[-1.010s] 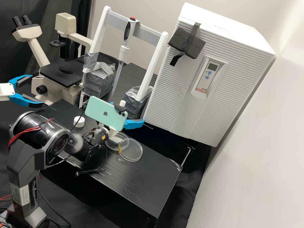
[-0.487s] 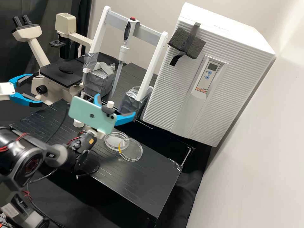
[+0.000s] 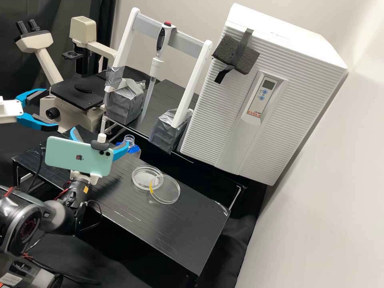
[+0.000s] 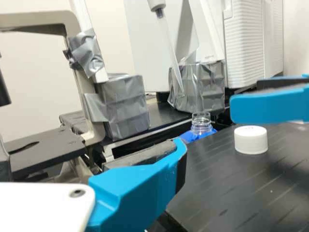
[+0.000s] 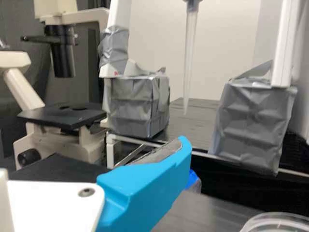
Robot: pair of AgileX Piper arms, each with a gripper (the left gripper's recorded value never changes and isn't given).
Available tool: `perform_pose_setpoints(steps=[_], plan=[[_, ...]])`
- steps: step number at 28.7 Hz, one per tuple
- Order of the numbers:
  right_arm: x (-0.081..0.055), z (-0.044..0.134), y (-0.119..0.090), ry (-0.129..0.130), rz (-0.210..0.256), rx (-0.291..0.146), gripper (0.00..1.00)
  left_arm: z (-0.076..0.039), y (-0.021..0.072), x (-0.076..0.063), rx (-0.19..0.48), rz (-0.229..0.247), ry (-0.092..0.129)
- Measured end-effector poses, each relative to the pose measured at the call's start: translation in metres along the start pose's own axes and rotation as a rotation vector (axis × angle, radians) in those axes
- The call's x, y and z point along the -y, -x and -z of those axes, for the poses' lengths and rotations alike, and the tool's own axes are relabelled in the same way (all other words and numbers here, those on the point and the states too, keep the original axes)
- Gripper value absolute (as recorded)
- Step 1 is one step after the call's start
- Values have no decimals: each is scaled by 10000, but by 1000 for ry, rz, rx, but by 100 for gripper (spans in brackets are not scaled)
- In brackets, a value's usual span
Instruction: Close the bottle
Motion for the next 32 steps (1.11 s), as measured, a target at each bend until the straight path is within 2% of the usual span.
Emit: perform_pose_setpoints(steps=[5,15,19,23,24,28,32], plan=[[68,9,31,-5,30,-5,100,-19,-24,-19,11,-8,-3],[162,-81,47,-21,76,41,100,-19,-29,-3,13,-1,6],[226,-155,74,1,112,86,100,-12,-53,-31,14,-12,6],[217,-178,81,4,106,98,100,-15,-82,-63,20,-25,4],[214,-180,82,7,105,99,0,-23,-89,-67,23,-25,3],[212,-182,82,26,105,99,0,-34,-108,-84,31,-32,0],[212,-182,82,27,105,99,0,-33,-108,-81,29,-28,2]])
